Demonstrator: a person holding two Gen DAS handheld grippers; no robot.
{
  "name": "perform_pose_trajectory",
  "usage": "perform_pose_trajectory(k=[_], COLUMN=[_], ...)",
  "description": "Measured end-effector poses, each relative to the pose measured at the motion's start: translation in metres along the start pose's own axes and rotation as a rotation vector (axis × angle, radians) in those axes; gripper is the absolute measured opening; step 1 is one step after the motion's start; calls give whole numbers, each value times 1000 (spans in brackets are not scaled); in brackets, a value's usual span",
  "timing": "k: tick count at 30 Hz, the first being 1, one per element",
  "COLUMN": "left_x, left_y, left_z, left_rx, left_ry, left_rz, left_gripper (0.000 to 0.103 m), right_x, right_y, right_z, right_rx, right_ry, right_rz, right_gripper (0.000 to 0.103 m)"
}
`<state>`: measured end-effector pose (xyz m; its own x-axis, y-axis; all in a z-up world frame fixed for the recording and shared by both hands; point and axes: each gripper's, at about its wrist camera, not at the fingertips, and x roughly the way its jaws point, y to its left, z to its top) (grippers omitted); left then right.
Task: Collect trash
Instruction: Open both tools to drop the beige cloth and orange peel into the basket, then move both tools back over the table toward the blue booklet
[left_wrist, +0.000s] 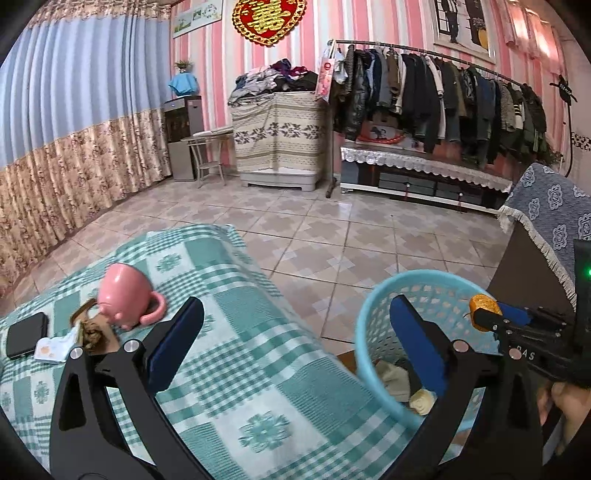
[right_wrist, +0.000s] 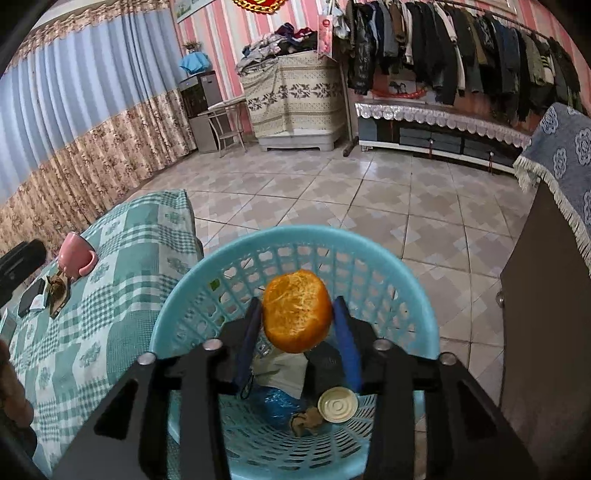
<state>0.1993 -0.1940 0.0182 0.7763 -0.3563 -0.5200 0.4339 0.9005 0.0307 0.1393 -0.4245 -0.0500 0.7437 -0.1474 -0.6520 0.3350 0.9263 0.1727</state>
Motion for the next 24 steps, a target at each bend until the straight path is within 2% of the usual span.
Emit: perform_pose_trajectory(k=[1, 3, 4, 5, 10, 13, 24], left_x=[-2, -5, -6, -6, -13, -19, -39], left_y=[3, 10, 13, 16, 28, 32, 60], left_z=[-1, -3, -3, -4, -9, -12, -29], left_rx=[-1, -13, -21, -28, -59, -63, -78], left_ry=[-1, 1, 2, 2, -2, -9, -19], left_rz=[6, 10, 11, 10, 12, 17, 50], left_gripper=[97, 97, 97, 97, 97, 97, 98], right_x=[0, -3, -6, -11, -28, -35, -35], right_y=[1, 4, 6, 8, 20, 26, 46], right_z=[0, 1, 1, 3, 15, 18, 8], right_rx=[0, -4, -5, -11, -51, -56, -74], right_ry=[0, -12, -22, -44, -80, -103, -90], right_rz=[-1, -10, -16, -28, -51, -68, -87], right_gripper=[43, 61, 75, 78, 83, 95, 95])
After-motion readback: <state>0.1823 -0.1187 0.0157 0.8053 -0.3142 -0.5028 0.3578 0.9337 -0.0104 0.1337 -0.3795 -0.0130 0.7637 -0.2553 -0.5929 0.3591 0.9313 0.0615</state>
